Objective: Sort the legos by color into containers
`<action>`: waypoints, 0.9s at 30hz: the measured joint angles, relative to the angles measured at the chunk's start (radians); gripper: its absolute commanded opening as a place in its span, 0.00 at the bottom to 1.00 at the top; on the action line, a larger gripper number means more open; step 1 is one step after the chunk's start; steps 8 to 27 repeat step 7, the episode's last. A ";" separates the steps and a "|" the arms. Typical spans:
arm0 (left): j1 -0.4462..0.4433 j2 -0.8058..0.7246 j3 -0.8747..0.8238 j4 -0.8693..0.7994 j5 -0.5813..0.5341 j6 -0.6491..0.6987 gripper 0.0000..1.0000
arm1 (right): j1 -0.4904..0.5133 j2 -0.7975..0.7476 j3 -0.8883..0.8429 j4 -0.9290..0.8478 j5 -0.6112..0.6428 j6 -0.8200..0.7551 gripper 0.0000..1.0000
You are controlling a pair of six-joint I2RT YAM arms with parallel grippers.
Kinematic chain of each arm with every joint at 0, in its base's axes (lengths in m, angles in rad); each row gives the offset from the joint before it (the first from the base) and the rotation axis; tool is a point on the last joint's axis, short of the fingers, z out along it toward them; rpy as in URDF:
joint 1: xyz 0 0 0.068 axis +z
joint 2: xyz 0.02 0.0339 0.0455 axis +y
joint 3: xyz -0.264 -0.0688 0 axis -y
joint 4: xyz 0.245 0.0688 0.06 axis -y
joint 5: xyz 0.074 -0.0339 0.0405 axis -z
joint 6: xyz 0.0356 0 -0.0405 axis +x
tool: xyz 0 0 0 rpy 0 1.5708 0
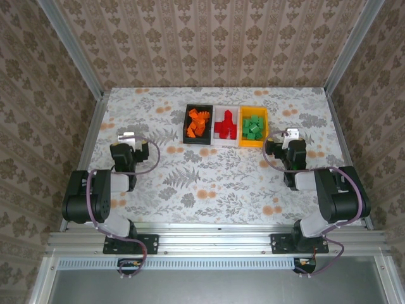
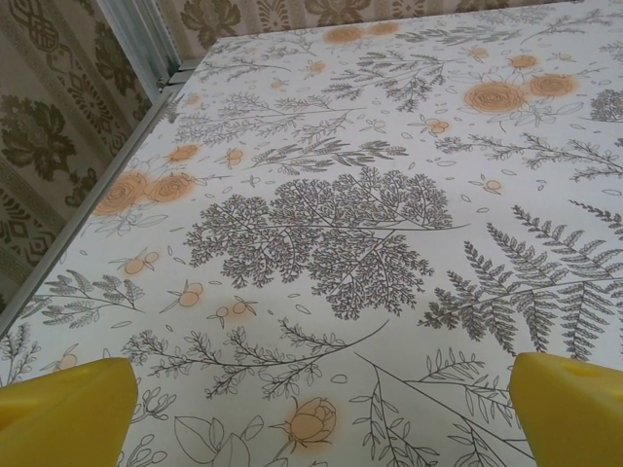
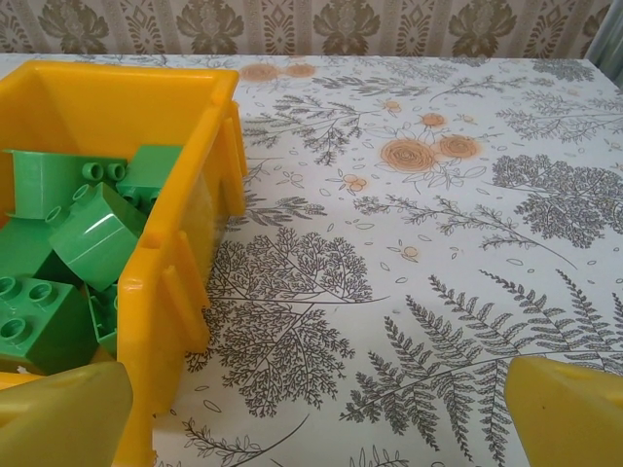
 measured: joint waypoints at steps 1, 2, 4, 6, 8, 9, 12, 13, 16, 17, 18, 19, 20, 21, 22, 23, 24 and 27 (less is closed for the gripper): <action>0.000 0.000 0.000 -0.003 0.003 -0.002 1.00 | 0.000 0.000 0.000 0.000 0.000 0.000 1.00; 0.000 0.000 0.000 -0.007 0.006 -0.002 1.00 | 0.000 0.000 0.000 0.000 -0.002 0.000 1.00; 0.000 0.000 0.000 -0.010 0.012 -0.002 1.00 | 0.000 0.000 0.000 0.000 -0.005 0.000 1.00; 0.000 0.000 0.000 -0.010 0.014 -0.002 1.00 | 0.000 0.000 0.000 0.000 -0.007 0.000 1.00; 0.000 0.000 0.000 -0.010 0.014 -0.002 1.00 | 0.000 0.000 0.000 0.000 -0.008 0.000 1.00; 0.000 0.000 0.000 -0.010 0.014 -0.002 1.00 | 0.000 0.000 0.000 0.000 -0.008 0.000 1.00; 0.000 0.000 0.000 -0.010 0.014 -0.002 1.00 | 0.000 0.000 0.000 0.000 -0.008 0.000 1.00; 0.000 0.000 0.000 -0.010 0.014 -0.002 1.00 | 0.000 0.000 0.000 0.000 -0.008 0.000 1.00; 0.000 0.000 0.000 -0.010 0.014 -0.002 1.00 | 0.000 0.000 0.000 0.000 -0.008 0.000 1.00; 0.000 0.000 0.000 -0.010 0.014 -0.002 1.00 | 0.000 0.000 0.000 0.000 -0.008 0.000 1.00; 0.000 0.000 0.000 -0.010 0.014 -0.002 1.00 | 0.000 0.000 0.000 0.000 -0.008 0.000 1.00; 0.000 0.000 0.000 -0.010 0.014 -0.002 1.00 | 0.000 0.000 0.000 0.000 -0.008 0.000 1.00; 0.000 0.000 0.000 -0.010 0.014 -0.002 1.00 | 0.000 0.000 0.000 0.000 -0.008 0.000 1.00; 0.000 0.000 0.000 -0.010 0.014 -0.002 1.00 | 0.000 0.000 0.000 0.000 -0.008 0.000 1.00; 0.000 0.000 0.000 -0.010 0.014 -0.002 1.00 | 0.000 0.000 0.000 0.000 -0.008 0.000 1.00; 0.000 0.000 0.000 -0.010 0.014 -0.002 1.00 | 0.000 0.000 0.000 0.000 -0.008 0.000 1.00; 0.000 0.000 0.000 -0.010 0.014 -0.002 1.00 | 0.000 0.000 0.000 0.000 -0.008 0.000 1.00; 0.000 0.000 0.000 -0.010 0.014 -0.002 1.00 | 0.000 0.000 0.000 0.000 -0.008 0.000 1.00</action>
